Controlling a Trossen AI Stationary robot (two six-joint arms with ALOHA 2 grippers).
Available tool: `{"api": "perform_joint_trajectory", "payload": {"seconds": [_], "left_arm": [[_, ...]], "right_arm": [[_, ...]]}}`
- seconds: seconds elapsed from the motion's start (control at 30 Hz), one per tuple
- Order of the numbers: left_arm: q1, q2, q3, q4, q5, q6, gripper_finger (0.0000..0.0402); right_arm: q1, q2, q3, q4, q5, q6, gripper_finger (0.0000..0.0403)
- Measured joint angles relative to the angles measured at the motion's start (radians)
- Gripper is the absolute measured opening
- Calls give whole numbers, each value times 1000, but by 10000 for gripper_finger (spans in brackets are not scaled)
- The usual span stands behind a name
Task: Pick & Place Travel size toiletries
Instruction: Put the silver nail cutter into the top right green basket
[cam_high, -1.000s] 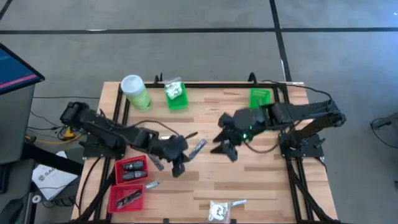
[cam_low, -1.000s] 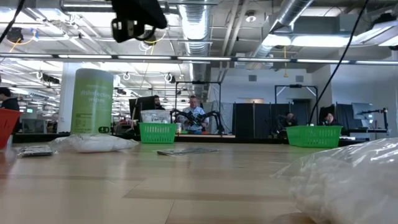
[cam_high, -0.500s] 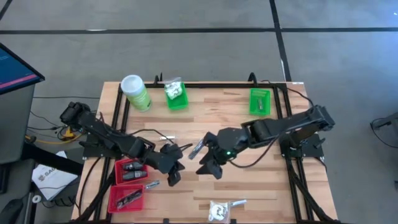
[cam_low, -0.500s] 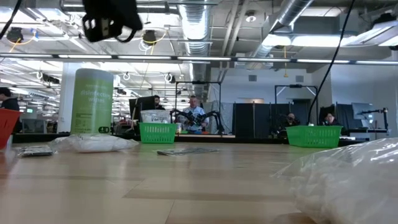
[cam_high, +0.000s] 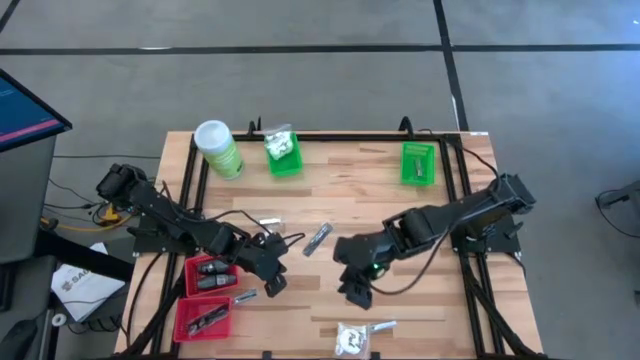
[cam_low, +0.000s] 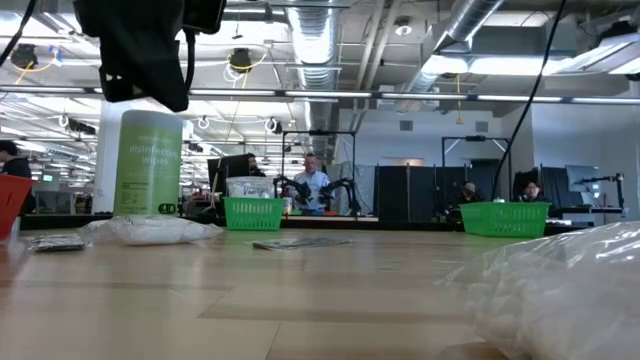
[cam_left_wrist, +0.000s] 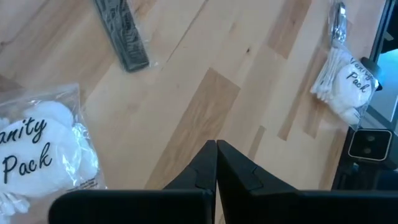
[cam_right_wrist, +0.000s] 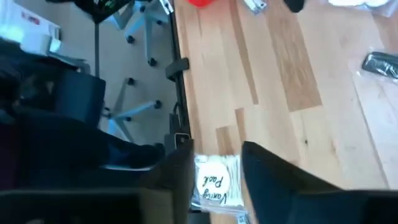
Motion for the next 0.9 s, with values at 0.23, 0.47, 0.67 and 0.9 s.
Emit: {"api": "perform_joint_trajectory", "payload": {"seconds": [0.23, 0.47, 0.67, 0.9], "left_arm": [[-1, 0, 0, 4, 4, -20, 0], [-35, 0, 0, 5, 17, -35, 0], [-61, 0, 0, 22, -3, -61, 0], [-79, 0, 0, 58, -23, -43, 0]], "right_arm": [[25, 1, 0, -78, 68, -27, 31], [95, 1, 0, -210, 68, -28, 9], [205, 2, -66, -234, 80, 35, 3], [310, 20, -196, -89, 53, 147, 2]]}}
